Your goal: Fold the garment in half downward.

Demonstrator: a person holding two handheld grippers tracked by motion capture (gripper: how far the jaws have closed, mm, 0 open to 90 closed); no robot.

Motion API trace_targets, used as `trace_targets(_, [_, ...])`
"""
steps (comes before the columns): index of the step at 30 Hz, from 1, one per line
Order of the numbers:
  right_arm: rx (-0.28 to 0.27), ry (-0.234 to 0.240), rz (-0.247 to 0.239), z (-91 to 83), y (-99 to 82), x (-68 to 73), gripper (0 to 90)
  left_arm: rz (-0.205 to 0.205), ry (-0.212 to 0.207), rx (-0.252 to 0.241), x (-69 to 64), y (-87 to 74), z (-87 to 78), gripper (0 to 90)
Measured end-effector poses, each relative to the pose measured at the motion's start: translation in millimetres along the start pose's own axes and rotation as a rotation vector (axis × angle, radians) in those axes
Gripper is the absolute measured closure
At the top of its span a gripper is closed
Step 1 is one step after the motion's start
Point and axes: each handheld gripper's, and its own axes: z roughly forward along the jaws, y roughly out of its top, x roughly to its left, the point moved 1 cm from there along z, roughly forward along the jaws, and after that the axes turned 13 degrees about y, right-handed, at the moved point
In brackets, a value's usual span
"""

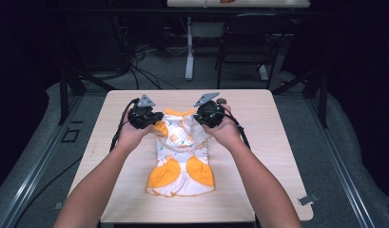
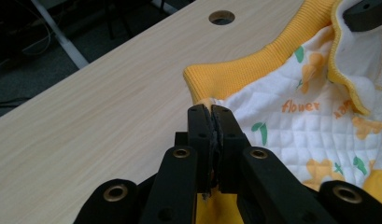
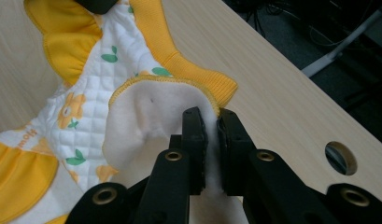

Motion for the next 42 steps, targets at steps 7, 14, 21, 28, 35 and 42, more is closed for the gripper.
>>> trace_targets(7, [-0.012, -0.017, -0.022, -9.1, 1.7, 1.8, 82.3, 0.024, 0.0, -0.029, -3.1, 9.9, -12.9, 87.3])
trace_targets(14, [0.014, -0.01, -0.073, -10.8, -8.6, 13.0, 82.1, 0.046, -0.022, -0.029, -12.9, -1.4, -15.5, 87.3])
trace_targets(21, [0.022, 0.016, -0.083, -8.5, -22.5, 20.4, 82.2, 0.045, -0.045, -0.03, -18.4, -15.8, -16.6, 87.3])
trace_targets(28, [0.037, 0.044, -0.091, -4.7, -31.8, 26.4, 82.2, 0.053, -0.066, -0.02, -22.3, -26.0, -17.6, 87.3])
trace_targets(35, [0.036, 0.062, -0.091, -3.2, -37.9, 31.6, 82.2, 0.049, -0.081, -0.014, -25.1, -36.1, -18.2, 87.3])
trace_targets(42, [0.063, 0.071, -0.11, -2.9, -42.0, 36.7, 82.2, 0.055, -0.094, -0.01, -28.8, -43.3, -19.1, 87.3])
